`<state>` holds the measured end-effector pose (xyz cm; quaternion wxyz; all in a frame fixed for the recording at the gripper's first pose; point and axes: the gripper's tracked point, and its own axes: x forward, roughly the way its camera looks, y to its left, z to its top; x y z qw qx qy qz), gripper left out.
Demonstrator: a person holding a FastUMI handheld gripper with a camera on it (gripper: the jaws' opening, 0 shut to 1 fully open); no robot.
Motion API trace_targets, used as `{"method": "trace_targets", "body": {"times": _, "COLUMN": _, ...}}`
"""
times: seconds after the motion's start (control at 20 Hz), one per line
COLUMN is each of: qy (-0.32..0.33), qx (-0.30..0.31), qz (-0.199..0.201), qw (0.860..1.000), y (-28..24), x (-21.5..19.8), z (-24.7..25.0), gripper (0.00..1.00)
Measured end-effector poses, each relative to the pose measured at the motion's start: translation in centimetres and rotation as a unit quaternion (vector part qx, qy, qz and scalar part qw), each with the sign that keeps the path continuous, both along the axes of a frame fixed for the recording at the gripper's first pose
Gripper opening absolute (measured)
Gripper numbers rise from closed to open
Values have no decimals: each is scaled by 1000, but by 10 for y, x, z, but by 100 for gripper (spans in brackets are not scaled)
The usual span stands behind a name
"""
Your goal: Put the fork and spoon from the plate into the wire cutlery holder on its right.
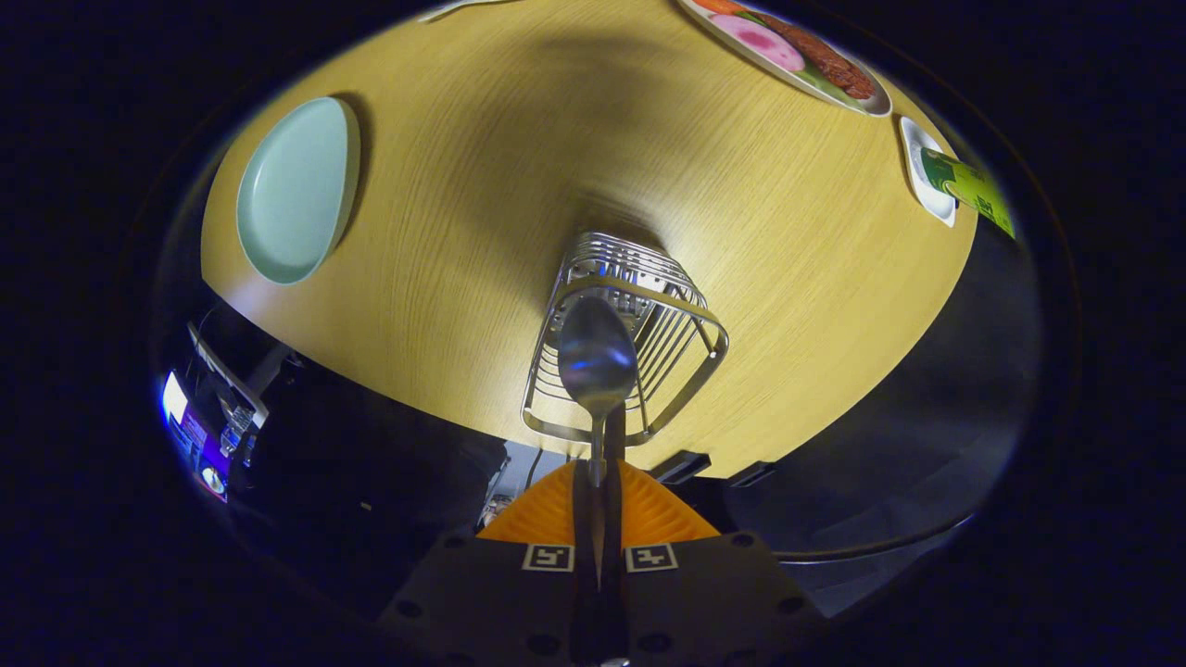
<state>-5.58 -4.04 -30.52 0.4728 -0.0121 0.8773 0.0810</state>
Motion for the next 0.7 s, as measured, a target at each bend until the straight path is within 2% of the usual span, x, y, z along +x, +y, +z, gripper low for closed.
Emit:
{"method": "trace_targets", "body": {"times": 0.25, "qy": 13, "qx": -15, "qz": 1, "qw": 1000, "y": -4, "x": 6, "z": -6, "gripper": 8}}
{"method": "trace_targets", "body": {"times": 0.45, "qy": 9, "qx": -14, "qz": 6, "qw": 1000, "y": -6, "x": 8, "z": -6, "gripper": 14}}
{"method": "trace_targets", "body": {"times": 0.55, "qy": -4, "qx": -10, "qz": 11, "qw": 1000, "y": -7, "x": 12, "z": -2, "gripper": 24}}
{"method": "trace_targets", "body": {"times": 0.7, "qy": -30, "qx": 0, "qz": 3, "qw": 1000, "y": -8, "x": 14, "z": 0, "gripper": 62}}
